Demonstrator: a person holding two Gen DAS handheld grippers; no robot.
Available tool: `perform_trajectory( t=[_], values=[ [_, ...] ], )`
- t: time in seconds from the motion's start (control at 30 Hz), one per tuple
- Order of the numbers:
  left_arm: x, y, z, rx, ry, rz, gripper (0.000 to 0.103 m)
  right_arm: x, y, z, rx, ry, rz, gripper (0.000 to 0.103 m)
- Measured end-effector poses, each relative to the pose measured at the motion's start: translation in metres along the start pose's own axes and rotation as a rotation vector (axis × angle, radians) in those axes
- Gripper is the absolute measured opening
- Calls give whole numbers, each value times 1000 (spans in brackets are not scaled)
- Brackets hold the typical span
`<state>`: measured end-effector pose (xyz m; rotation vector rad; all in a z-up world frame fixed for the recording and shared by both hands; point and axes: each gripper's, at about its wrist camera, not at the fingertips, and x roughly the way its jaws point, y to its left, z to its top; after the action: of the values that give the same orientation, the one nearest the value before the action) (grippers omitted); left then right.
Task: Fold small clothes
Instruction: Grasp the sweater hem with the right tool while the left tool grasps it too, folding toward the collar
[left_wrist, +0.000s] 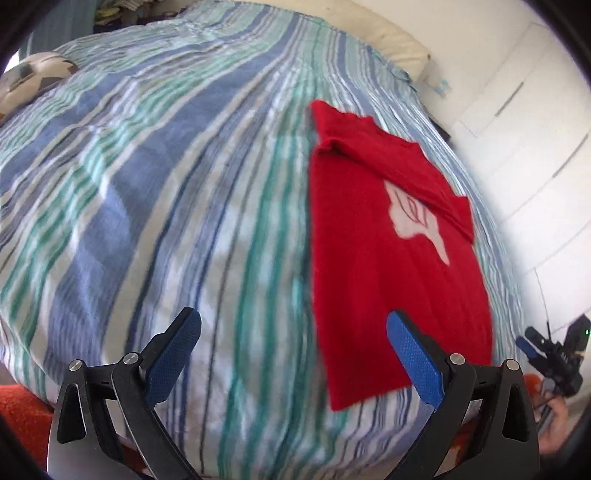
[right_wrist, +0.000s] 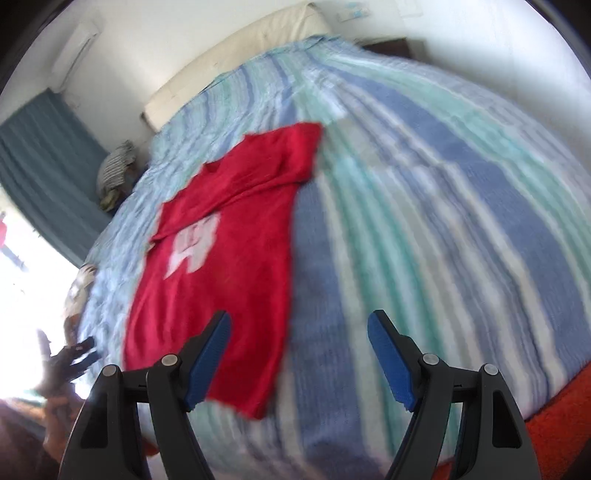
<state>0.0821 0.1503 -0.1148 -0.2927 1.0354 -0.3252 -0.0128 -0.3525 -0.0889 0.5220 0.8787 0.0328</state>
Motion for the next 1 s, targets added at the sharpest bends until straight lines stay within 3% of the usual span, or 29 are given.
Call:
perform_trajectory(
  t=[0.1, 0.17, 0.27, 0.33, 0.37, 0.4, 0.43, 0.63, 0.8, 1.0],
  values=[
    [16, -22, -13, 88, 76, -24, 94, 17, 15, -18, -19, 123, 74, 76],
    [27, -36, -19, 150, 134, -12, 80, 28, 22, -31, -16, 185, 104, 76],
    [41, -44, -28, 162, 218, -21, 60, 41, 28, -41, -14, 222, 124, 73],
    [49, -48, -34, 185, 255, 7, 19, 55, 27, -46, -2, 274, 129, 55],
    [49, -50, -37, 199, 257, 34, 13, 65, 25, -49, 9, 309, 120, 48],
    [48, -50, -37, 195, 257, 31, 10, 71, 23, -51, 21, 324, 108, 25],
    [45, -47, -35, 177, 256, 23, 8, 75, 23, -51, 29, 332, 103, 5],
    [7, -42, -1, 82, 162, -91, 7, 49, 34, -20, 37, 196, 148, 5],
    [10, -59, 90, 55, 56, -179, 7, 56, 50, 54, -6, 59, 163, 5],
    [81, -86, 217, 32, -22, -129, 7, 116, 57, 173, -39, -42, 125, 5]
  ],
)
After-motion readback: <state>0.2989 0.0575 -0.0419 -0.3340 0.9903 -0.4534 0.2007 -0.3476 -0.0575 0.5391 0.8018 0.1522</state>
